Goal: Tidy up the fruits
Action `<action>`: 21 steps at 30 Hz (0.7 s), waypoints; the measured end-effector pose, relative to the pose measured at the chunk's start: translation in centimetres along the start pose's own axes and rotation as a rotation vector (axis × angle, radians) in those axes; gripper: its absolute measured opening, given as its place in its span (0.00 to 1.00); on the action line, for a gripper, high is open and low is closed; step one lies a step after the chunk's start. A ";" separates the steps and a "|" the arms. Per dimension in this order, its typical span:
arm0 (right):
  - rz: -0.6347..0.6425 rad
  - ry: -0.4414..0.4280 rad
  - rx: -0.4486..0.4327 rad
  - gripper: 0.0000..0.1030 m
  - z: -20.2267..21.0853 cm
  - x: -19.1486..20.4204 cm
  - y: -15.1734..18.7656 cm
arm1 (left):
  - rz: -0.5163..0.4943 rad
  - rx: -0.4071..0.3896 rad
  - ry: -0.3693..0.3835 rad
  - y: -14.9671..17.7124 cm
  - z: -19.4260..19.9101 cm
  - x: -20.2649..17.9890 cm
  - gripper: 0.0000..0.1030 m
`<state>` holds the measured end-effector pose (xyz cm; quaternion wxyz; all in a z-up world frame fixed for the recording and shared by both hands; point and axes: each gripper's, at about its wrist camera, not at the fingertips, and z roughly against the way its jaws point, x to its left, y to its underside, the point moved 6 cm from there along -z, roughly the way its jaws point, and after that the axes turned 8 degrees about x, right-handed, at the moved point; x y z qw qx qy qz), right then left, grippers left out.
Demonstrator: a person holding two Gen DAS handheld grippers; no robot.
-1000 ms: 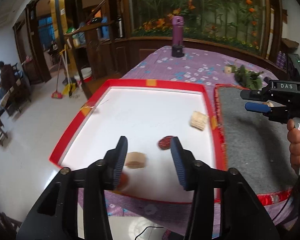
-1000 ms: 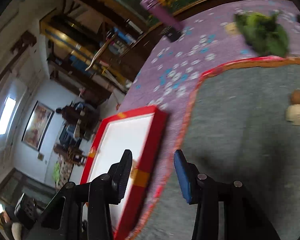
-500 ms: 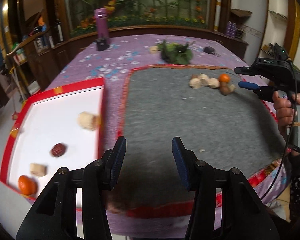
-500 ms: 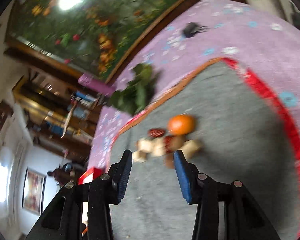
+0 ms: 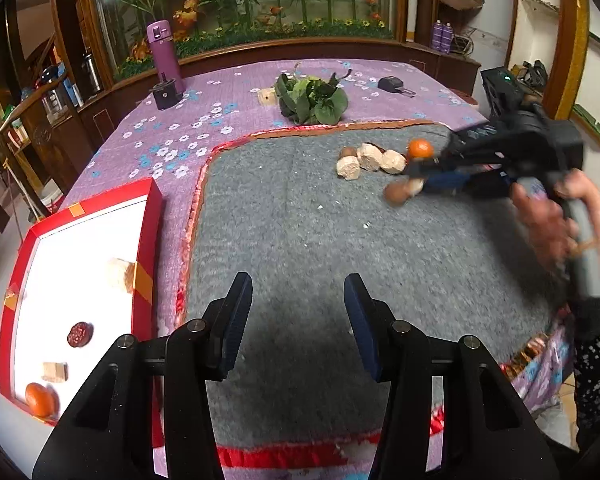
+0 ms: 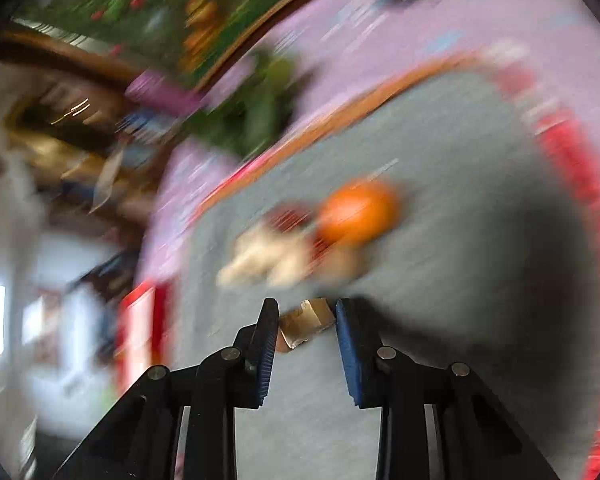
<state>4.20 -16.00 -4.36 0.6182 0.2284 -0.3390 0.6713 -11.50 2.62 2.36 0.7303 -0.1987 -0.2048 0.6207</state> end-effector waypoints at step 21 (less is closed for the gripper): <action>0.001 0.038 -0.039 0.35 0.7 -1.0 -0.8 | -0.026 0.070 -0.055 -3.2 -4.4 -1.3 0.46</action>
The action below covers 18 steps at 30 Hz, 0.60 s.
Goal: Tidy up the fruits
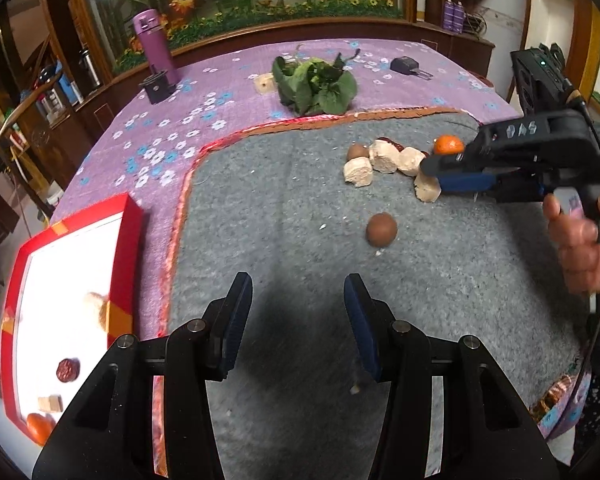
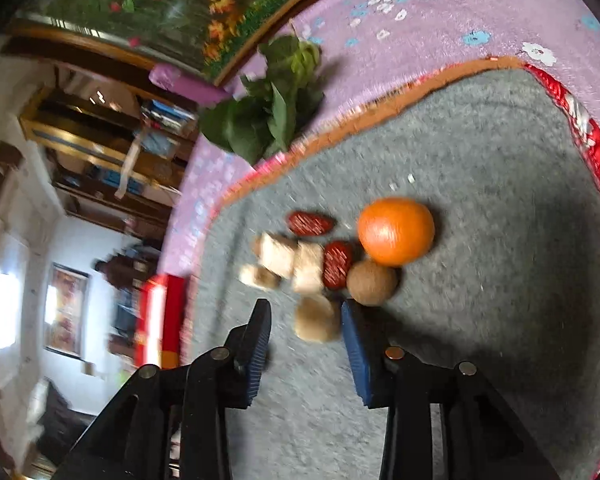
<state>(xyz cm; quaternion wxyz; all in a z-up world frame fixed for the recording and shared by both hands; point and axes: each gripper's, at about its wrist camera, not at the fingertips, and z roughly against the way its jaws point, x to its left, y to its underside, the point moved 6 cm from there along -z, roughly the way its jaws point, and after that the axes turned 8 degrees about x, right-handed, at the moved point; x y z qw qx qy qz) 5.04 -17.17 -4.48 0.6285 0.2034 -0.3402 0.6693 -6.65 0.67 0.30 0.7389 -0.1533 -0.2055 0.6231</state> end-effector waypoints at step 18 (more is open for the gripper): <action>0.259 0.281 -0.057 0.24 -0.5 1.7 1.4 | -0.015 0.030 0.083 -8.6 -5.2 -3.6 0.46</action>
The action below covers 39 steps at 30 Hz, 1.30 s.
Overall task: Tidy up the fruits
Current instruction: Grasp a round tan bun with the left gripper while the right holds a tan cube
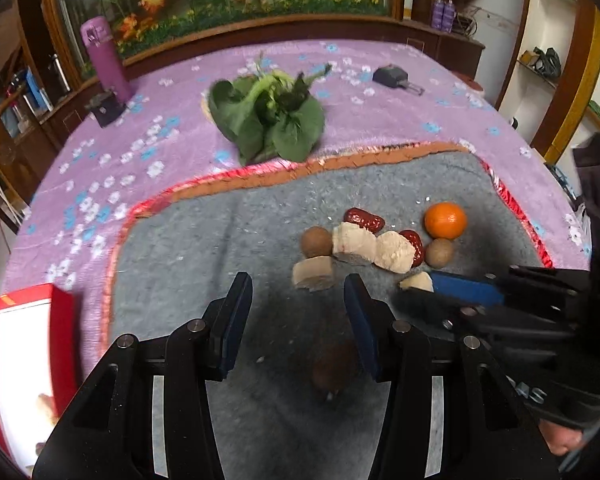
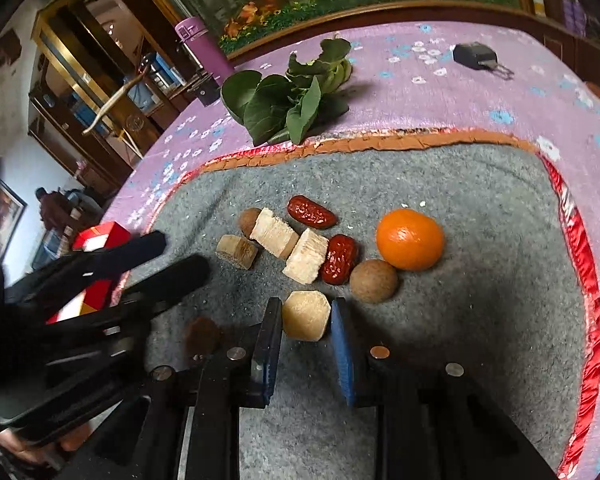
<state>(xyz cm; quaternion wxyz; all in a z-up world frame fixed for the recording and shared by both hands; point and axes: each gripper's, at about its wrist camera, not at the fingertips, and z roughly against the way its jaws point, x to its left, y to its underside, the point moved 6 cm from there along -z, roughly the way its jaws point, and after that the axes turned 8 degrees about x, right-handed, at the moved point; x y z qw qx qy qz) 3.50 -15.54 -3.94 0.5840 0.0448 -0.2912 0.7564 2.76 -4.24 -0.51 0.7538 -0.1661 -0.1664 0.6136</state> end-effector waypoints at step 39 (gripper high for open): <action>0.132 -0.033 -0.054 0.23 -0.7 3.2 -0.2 | 0.126 -0.199 -0.073 5.6 6.2 4.9 0.24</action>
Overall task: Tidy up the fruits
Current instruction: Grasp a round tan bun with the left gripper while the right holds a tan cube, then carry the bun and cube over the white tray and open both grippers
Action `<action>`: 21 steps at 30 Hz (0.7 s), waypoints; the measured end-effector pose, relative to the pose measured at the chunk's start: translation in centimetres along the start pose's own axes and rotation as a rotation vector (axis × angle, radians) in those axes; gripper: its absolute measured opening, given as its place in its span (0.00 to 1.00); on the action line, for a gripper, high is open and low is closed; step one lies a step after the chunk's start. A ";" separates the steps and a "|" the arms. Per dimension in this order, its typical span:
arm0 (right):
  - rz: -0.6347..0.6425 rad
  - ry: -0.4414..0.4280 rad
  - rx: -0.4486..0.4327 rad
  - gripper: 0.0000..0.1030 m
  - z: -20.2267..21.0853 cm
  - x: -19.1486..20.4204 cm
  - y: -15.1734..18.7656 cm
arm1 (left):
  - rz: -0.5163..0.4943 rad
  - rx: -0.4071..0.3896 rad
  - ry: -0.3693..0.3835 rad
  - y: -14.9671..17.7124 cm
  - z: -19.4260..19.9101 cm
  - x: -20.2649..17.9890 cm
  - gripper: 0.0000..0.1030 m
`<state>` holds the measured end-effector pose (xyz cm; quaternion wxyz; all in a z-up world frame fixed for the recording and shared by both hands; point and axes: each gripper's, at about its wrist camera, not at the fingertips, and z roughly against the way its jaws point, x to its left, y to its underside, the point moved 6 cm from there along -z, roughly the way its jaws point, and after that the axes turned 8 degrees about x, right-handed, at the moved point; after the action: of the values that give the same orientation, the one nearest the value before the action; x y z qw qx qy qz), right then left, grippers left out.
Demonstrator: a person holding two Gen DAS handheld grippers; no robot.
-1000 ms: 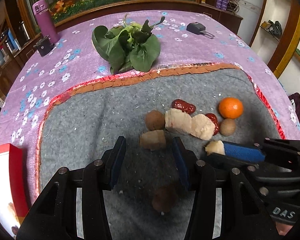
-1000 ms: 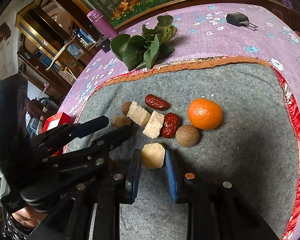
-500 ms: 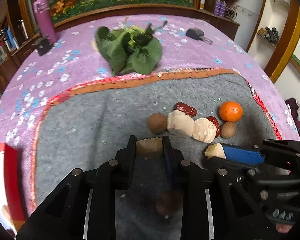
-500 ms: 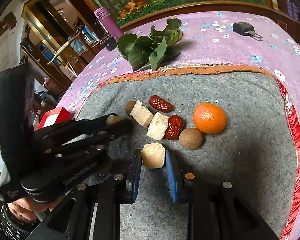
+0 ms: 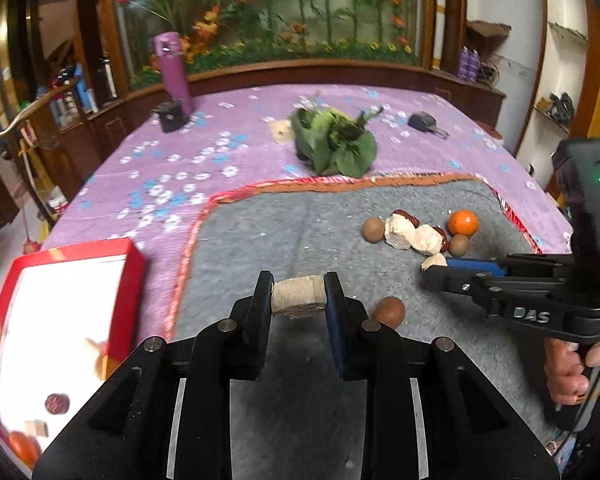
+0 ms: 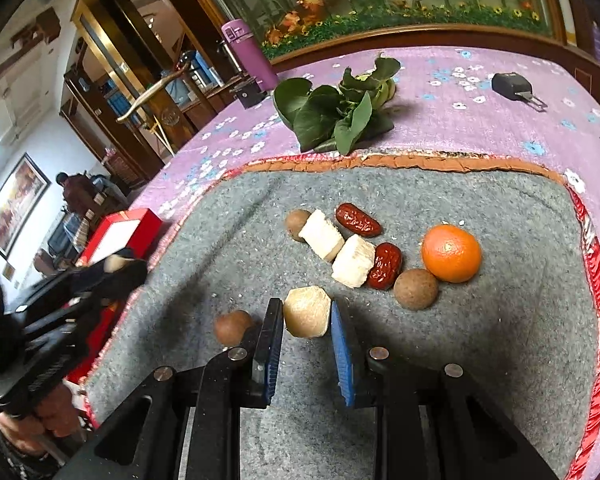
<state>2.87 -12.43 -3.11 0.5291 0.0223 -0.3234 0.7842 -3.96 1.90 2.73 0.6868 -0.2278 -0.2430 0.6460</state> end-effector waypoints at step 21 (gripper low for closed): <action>-0.051 0.060 -0.136 0.23 0.9 -0.4 -0.1 | 0.072 -0.149 -0.089 1.5 6.8 4.3 0.24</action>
<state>2.86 -13.18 -2.47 0.5588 -0.0289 -0.3591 0.7470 -9.23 6.27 7.23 0.6329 -0.2578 -0.3123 0.6598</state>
